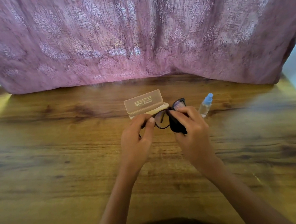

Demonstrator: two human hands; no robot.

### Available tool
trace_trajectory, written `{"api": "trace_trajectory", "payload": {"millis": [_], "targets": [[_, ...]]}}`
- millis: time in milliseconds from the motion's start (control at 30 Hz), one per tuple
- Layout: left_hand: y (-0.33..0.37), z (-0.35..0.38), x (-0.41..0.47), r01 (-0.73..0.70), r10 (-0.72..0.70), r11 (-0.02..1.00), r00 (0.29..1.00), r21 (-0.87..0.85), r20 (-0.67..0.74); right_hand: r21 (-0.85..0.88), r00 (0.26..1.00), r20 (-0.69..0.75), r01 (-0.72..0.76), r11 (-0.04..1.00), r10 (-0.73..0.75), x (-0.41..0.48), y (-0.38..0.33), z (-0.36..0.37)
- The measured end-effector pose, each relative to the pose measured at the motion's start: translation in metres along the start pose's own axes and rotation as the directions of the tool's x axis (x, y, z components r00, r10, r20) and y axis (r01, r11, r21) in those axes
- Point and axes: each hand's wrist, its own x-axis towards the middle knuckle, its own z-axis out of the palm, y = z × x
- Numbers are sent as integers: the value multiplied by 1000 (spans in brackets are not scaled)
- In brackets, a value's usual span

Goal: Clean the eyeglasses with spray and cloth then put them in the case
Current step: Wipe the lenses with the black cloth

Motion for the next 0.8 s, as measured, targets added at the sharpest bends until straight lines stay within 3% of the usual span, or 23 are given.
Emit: {"api": "trace_trajectory", "payload": {"millis": [433, 633, 800], "targets": [[0, -2, 2, 81, -82, 996, 997, -28, -15, 8, 986, 94, 136, 991, -136, -19, -12, 7], [2, -4, 3, 30, -29, 998, 999, -51, 28, -15, 987, 86, 137, 990, -135, -6, -16, 6], [2, -5, 2, 28, -29, 998, 999, -51, -15, -46, 997, 50, 65, 997, -63, 3, -12, 3]]}}
